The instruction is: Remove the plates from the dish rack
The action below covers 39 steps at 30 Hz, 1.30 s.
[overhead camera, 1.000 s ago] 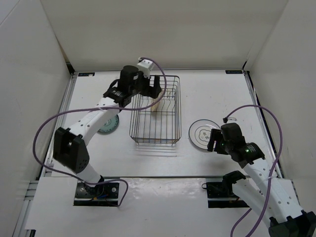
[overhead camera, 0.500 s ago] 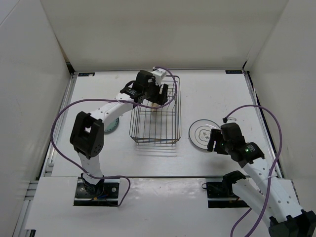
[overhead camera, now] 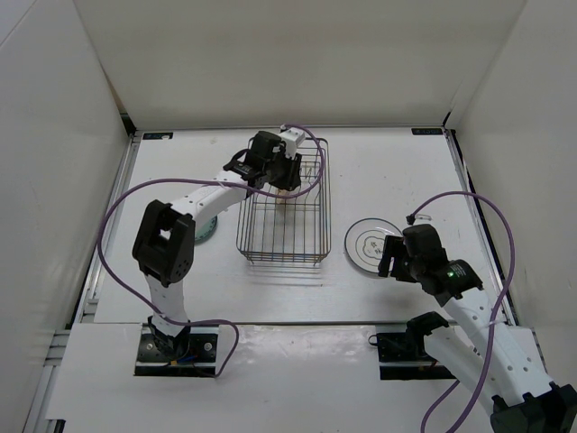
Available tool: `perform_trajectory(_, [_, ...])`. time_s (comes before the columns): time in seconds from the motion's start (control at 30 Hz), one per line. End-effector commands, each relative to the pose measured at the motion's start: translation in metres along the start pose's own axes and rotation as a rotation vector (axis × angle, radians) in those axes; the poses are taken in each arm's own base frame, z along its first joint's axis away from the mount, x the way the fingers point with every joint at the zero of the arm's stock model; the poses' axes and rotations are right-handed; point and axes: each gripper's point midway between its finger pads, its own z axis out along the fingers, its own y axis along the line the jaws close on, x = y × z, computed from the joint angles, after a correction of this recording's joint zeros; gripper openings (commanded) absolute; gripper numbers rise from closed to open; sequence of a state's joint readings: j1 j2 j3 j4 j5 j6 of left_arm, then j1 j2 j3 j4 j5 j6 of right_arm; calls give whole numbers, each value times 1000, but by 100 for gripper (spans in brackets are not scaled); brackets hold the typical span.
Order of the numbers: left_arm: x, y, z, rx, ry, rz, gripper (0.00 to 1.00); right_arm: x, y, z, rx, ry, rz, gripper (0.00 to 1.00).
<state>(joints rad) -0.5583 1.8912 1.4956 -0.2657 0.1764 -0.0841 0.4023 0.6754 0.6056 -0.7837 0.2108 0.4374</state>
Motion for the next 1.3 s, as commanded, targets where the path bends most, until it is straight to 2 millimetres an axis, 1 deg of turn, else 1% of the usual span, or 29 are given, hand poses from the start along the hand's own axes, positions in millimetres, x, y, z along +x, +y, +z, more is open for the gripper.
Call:
perform_trajectory(0.0, [-22, -4, -4, 16, -53, 0, 46, 0, 1, 2, -6, -5, -7, 76])
perform_trajectory(0.03, [-22, -5, -3, 14, -53, -1, 42, 0, 1, 2, -8, -6, -6, 76])
perform_trajectory(0.13, [-22, -4, -3, 14, -53, -1, 37, 0, 2, 2, -10, -3, -5, 76])
perform_trajectory(0.2, [-21, -4, -2, 14, -53, -1, 35, 1, 3, 1, -16, -4, -6, 76])
perform_trajectory(0.27, [-20, -3, -2, 8, -49, -5, 30, 0, 3, 1, -17, -5, -4, 76])
perform_trajectory(0.37, [-22, -6, -3, 16, -56, -7, 27, 0, 4, 1, -22, -4, -5, 78])
perform_trajectory(0.47, [-31, -5, -10, 11, -80, -5, 22, 1, 3, 2, -19, -1, -7, 78])
perform_trajectory(0.53, [-34, -8, -14, 16, -91, -4, 21, 1, 4, 2, -21, 0, -8, 78])
perform_trajectory(0.57, [-42, -9, -21, 16, -112, -7, 21, 2, 3, 1, -18, 2, -6, 78])
perform_trajectory(0.6, [-41, -9, -22, 17, -115, -14, 20, 0, 4, 1, -20, -3, -5, 78])
perform_trajectory(0.63, [-54, -14, -32, 28, -162, -11, 20, 1, 4, 2, -24, -2, -6, 78])
perform_trajectory(0.67, [-57, -18, -34, 39, -176, -33, 19, 1, 4, 1, -21, -5, -5, 78])
perform_trajectory(0.7, [-55, -18, -35, 42, -180, -43, 19, 1, 4, 2, -20, -2, -5, 78])
perform_trajectory(0.73, [-70, -23, -46, 54, -238, -59, 19, 2, 3, 3, -17, 5, -9, 78])
perform_trajectory(0.77, [-69, -22, -47, 57, -245, -68, 17, 1, 3, 2, -19, 1, -8, 78])
perform_trajectory(0.83, [-85, -27, -58, 69, -303, -91, 16, 0, 4, 2, -19, -2, -9, 78])
perform_trajectory(0.9, [-96, -28, -69, 71, -348, -106, 14, 1, 4, 1, -21, 2, -8, 78])
perform_trajectory(0.93, [-97, -30, -72, 74, -355, -113, 14, 2, 3, 2, -19, 2, -6, 78])
perform_trajectory(0.97, [-105, -31, -83, 75, -385, -110, 13, 1, 3, 2, -17, 0, -9, 78])
perform_trajectory(1.07, [-112, -34, -95, 76, -419, -104, 11, 1, 4, 2, -20, -1, -8, 78])
perform_trajectory(1.1, [-120, -36, -109, 75, -447, -94, 10, 2, 3, 3, -16, 9, -10, 78])
perform_trajectory(1.13, [-125, -36, -116, 71, -461, -64, 10, 1, 3, 2, -18, -1, -5, 78])
perform_trajectory(1.17, [-122, -37, -123, 63, -440, -57, 10, 0, 4, 1, -20, -4, -8, 78])
perform_trajectory(1.2, [-132, -38, -136, 53, -458, -41, 9, -1, 4, 1, -22, -6, -6, 78])
perform_trajectory(1.23, [-126, -32, -143, 14, -427, 13, 7, 1, 4, 1, -23, -3, -6, 78])
perform_trajectory(1.27, [-116, -24, -146, -36, -375, 26, 7, 0, 4, 1, -22, -4, -5, 78])
